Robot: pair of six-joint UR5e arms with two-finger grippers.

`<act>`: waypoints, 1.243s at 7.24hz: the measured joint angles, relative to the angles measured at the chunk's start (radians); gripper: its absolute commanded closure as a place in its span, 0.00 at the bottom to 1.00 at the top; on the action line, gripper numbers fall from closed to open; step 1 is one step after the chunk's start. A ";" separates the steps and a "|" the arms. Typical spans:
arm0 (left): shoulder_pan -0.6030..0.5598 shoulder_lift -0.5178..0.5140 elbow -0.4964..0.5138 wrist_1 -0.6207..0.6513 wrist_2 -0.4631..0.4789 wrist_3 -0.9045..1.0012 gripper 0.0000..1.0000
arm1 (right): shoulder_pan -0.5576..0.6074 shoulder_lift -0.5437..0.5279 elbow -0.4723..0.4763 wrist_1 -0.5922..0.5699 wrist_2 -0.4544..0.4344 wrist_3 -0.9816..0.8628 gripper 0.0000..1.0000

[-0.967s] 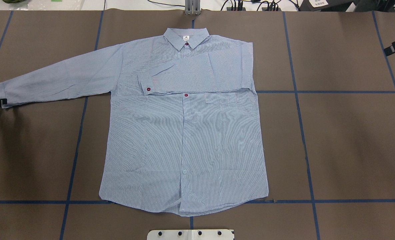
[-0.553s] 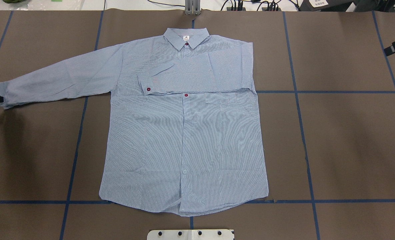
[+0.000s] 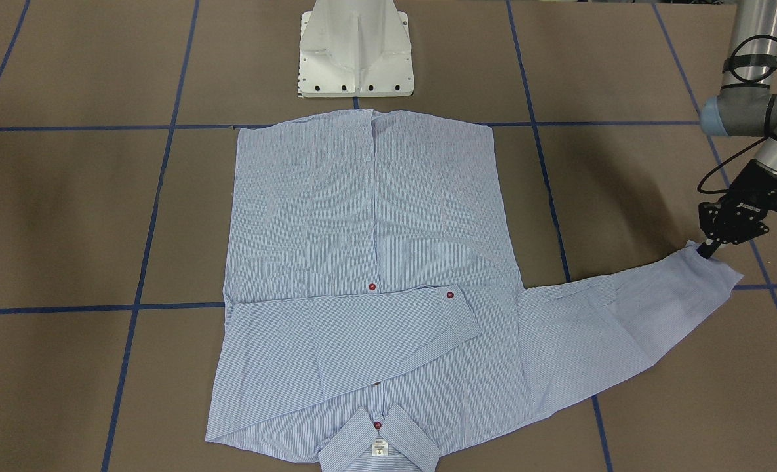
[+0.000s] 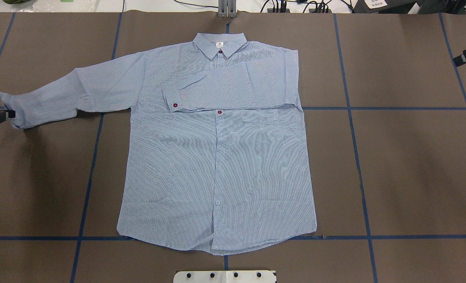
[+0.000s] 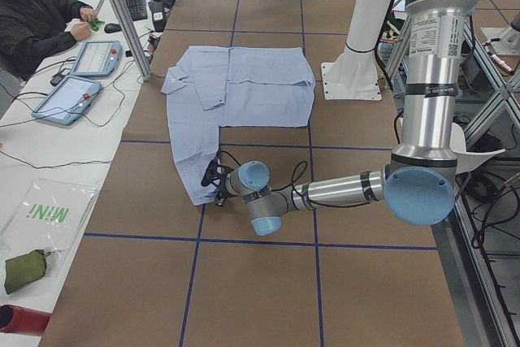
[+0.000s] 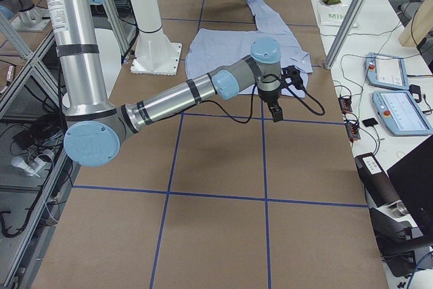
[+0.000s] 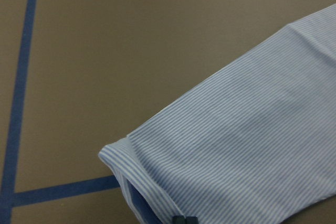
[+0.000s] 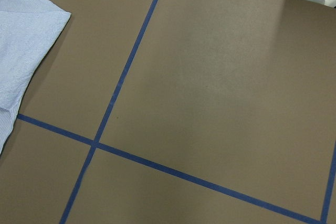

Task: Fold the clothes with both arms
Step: 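Carry the sleeve cuff with the left gripper across the shirt front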

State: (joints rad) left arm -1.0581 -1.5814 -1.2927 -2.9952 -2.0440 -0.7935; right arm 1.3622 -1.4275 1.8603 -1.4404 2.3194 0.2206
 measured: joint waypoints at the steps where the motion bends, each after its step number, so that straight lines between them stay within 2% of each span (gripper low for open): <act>1: 0.000 -0.018 -0.056 0.006 -0.008 0.009 1.00 | 0.000 -0.003 0.000 0.000 0.000 0.000 0.00; 3: 0.004 -0.126 -0.107 0.031 -0.050 0.004 1.00 | 0.000 -0.006 -0.003 0.000 0.000 0.001 0.00; 5: 0.074 -0.306 -0.109 0.108 -0.094 -0.009 1.00 | 0.000 -0.013 -0.001 0.000 0.000 0.007 0.00; 7: 0.213 -0.523 -0.097 0.272 -0.027 -0.070 1.00 | 0.000 -0.021 0.001 0.000 0.000 0.010 0.00; 9: 0.334 -0.670 -0.067 0.395 0.112 -0.128 1.00 | 0.000 -0.023 0.002 0.000 0.001 0.012 0.00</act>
State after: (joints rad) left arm -0.7239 -2.2516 -1.3594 -2.5999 -1.9323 -0.9215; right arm 1.3617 -1.4510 1.8618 -1.4404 2.3204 0.2326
